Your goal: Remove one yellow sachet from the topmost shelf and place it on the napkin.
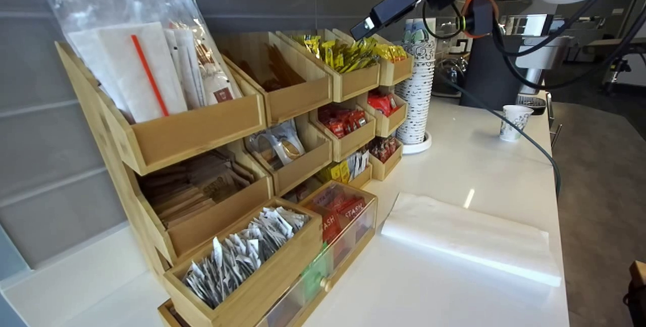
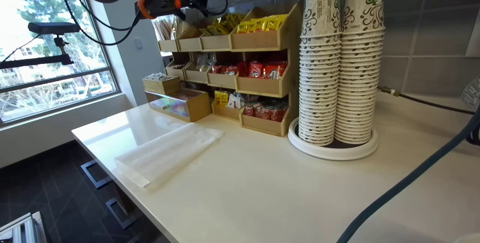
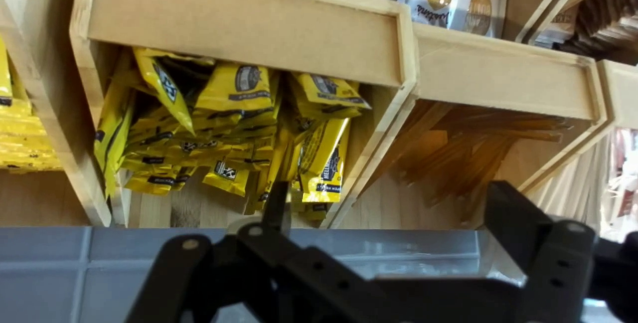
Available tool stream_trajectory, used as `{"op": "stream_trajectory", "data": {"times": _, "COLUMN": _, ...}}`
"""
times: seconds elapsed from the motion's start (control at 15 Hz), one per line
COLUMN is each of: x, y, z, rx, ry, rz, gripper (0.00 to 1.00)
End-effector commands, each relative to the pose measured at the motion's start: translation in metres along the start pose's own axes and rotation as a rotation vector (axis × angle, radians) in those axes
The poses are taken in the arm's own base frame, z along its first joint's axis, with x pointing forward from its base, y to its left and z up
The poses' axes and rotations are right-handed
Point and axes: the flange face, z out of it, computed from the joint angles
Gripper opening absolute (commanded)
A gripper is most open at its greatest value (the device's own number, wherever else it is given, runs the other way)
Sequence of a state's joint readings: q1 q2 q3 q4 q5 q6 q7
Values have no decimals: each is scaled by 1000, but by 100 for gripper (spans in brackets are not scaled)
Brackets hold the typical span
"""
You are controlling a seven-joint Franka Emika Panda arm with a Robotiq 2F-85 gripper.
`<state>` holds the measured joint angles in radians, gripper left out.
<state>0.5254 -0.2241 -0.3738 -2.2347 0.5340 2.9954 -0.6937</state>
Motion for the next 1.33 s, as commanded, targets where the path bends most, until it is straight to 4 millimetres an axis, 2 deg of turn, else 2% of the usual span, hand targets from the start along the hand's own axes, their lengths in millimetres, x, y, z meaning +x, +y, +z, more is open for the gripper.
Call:
{"op": "stream_trajectory", "data": {"times": 0.0, "x": 11, "y": 4, "z": 12, "rx": -5, "ry": 34, "rz": -33, "gripper": 100}}
{"op": "stream_trajectory", "data": {"times": 0.47, "x": 11, "y": 12, "z": 28, "rx": -11, "ry": 46, "rz": -83, "gripper": 99}}
{"op": "stream_trajectory", "data": {"times": 0.53, "x": 11, "y": 14, "z": 30, "rx": -15, "ry": 51, "rz": -86, "gripper": 91}}
{"op": "stream_trajectory", "data": {"times": 0.6, "x": 11, "y": 15, "z": 30, "rx": -22, "ry": 58, "rz": -88, "gripper": 74}}
{"op": "stream_trajectory", "data": {"times": 0.87, "x": 11, "y": 20, "z": 32, "rx": -46, "ry": 85, "rz": -85, "gripper": 46}}
{"op": "stream_trajectory", "data": {"times": 0.93, "x": 11, "y": 21, "z": 33, "rx": -48, "ry": 89, "rz": -85, "gripper": 42}}
{"op": "stream_trajectory", "data": {"times": 1.0, "x": 11, "y": 22, "z": 34, "rx": -50, "ry": 93, "rz": -84, "gripper": 50}}
{"op": "stream_trajectory", "data": {"times": 1.27, "x": 12, "y": 25, "z": 38, "rx": -52, "ry": 107, "rz": -81, "gripper": 71}}
